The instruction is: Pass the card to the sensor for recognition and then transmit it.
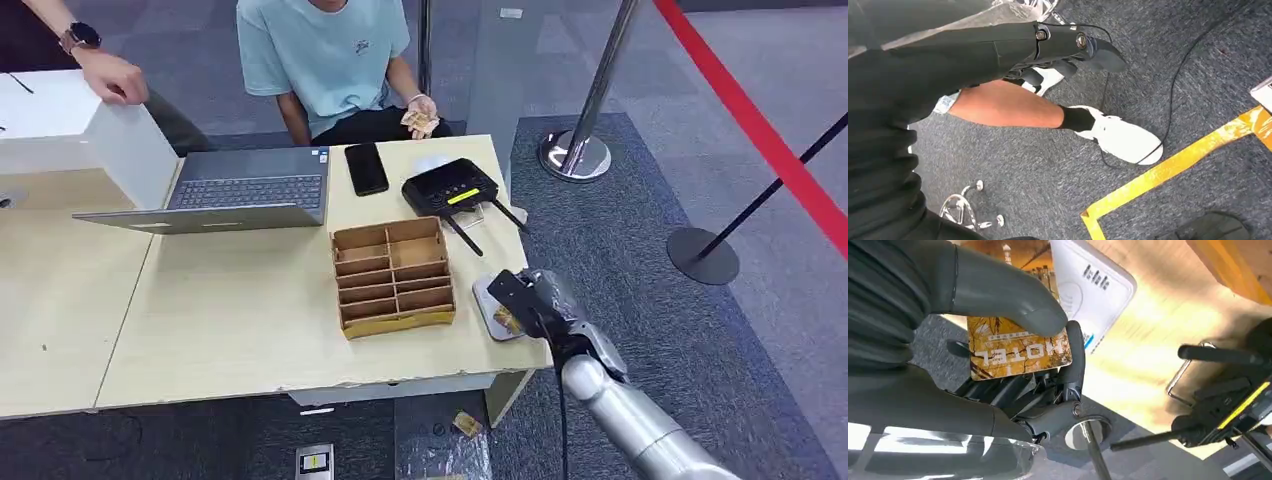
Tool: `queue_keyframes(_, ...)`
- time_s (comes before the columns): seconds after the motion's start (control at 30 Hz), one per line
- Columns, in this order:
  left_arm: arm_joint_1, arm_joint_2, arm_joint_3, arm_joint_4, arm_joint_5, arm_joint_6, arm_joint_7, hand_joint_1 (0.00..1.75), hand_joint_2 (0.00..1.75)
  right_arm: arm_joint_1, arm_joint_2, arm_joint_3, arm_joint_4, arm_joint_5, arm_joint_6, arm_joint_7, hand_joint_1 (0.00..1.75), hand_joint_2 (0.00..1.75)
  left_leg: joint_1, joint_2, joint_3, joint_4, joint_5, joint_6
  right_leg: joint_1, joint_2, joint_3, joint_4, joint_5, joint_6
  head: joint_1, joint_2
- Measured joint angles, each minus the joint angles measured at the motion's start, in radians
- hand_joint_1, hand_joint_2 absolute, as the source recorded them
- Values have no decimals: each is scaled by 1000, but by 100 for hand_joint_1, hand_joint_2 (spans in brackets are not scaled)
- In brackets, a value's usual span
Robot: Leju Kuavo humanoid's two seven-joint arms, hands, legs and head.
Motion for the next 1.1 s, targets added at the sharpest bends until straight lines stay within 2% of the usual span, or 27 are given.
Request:
queue_keyframes(0.3,0,0,0,0,2,0,2,0,175,1,12,-2,28,-6,-7,-13,175,175,0,0,1,0,0,0,0,0,1,0,0,0,0,0)
queue_keyframes(0.5,0,0,0,0,-6,0,-3,0,175,-22,9,-6,4,29,8,17,175,175,0,0,1,0,0,0,0,0,1,0,0,0,0,0)
queue_keyframes(0.9,0,0,0,0,-28,0,-25,0,175,-178,-4,2,-100,90,112,109,175,175,0,0,1,0,0,0,0,0,1,1,0,0,0,0)
queue_keyframes(1.1,-1,-1,0,0,-39,-3,-27,0,175,-266,-2,18,-112,110,148,121,175,175,0,0,0,0,0,0,0,0,1,1,0,0,0,0)
